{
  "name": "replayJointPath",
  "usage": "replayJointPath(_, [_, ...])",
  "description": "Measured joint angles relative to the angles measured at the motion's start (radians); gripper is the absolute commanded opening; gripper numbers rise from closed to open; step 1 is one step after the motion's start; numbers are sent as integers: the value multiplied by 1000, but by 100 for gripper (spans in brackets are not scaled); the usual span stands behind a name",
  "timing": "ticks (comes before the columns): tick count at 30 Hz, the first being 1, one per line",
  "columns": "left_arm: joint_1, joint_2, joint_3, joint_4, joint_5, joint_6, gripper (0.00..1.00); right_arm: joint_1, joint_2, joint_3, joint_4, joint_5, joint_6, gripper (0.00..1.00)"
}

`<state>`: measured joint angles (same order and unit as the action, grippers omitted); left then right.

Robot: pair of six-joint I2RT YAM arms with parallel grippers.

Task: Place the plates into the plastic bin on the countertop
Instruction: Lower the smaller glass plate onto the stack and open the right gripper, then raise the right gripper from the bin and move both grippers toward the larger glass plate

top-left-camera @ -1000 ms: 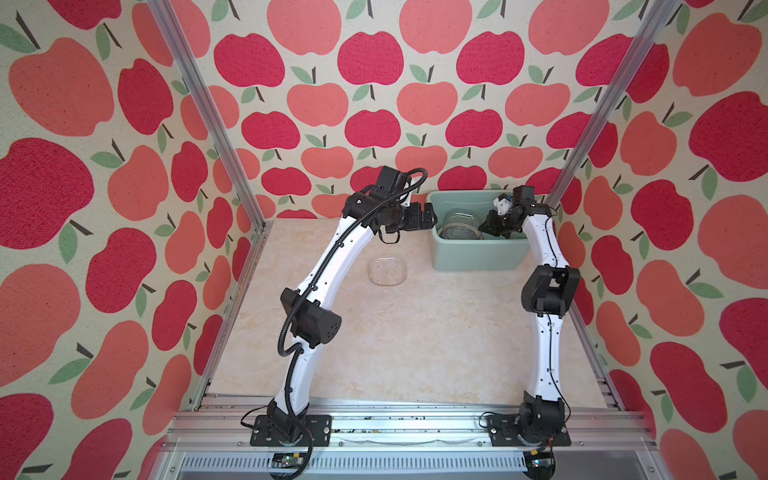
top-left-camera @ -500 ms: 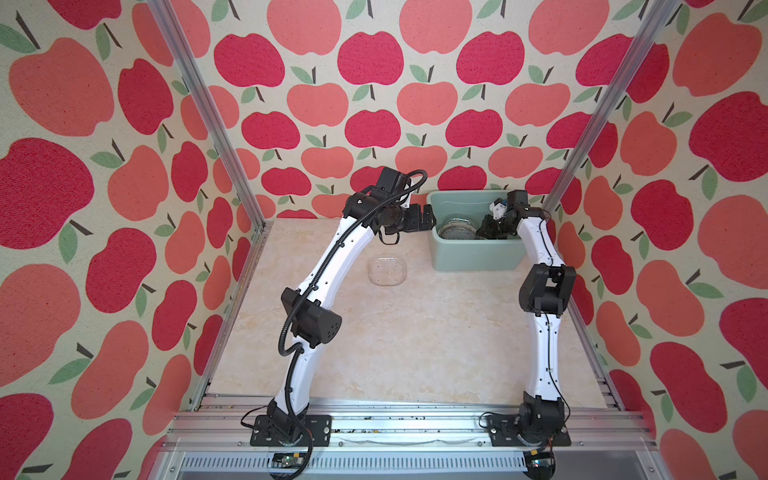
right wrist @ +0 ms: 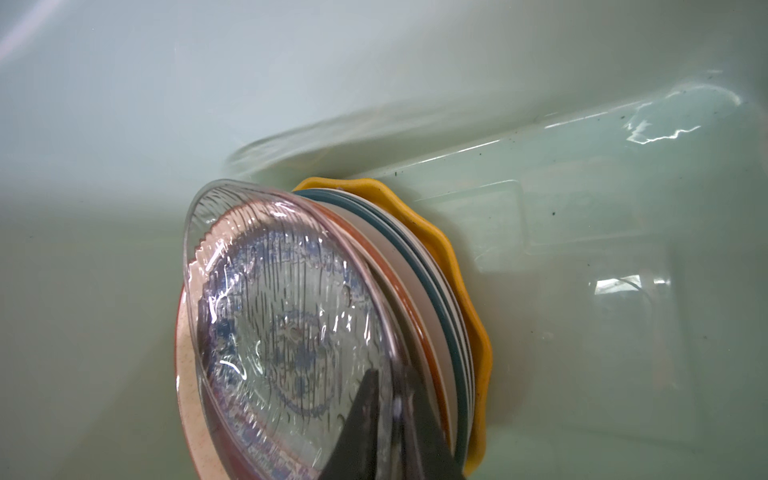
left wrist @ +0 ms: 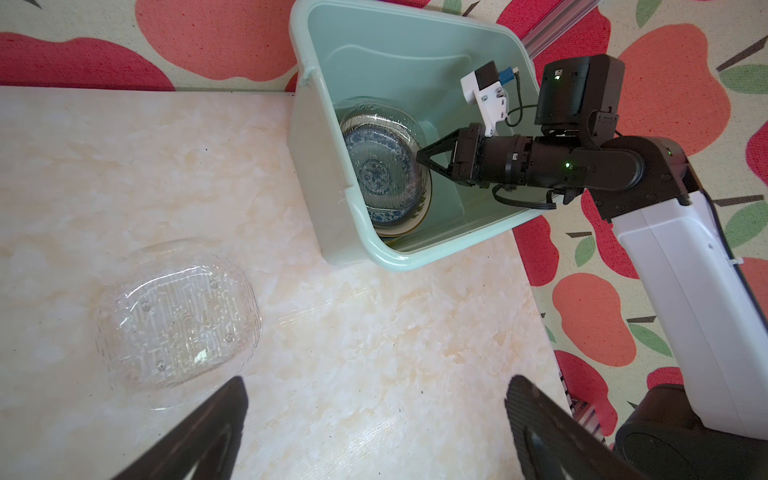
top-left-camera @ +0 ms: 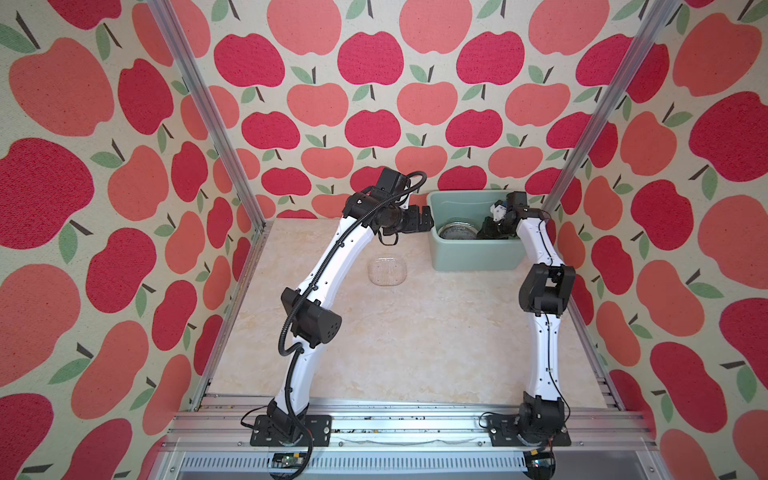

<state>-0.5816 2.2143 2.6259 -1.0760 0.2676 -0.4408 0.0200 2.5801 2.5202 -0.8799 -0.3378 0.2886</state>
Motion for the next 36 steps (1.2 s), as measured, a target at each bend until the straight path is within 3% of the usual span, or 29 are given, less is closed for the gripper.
replayJointPath(8, [13, -10, -34, -18, -51, 19, 99, 6, -42, -56, 8, 34, -11, 40])
replayJointPath(17, [29, -187, -294, -1, -130, 32, 99, 6, -239, -185, 11, 103, -7, 60])
replayJointPath(29, [135, -685, -818, 159, -127, 13, 99, 58, -611, -293, -31, 177, -8, 62])
replayJointPath(36, [295, -870, -1086, 196, -12, -16, 99, 269, -1012, -652, 0, 233, 64, 62])
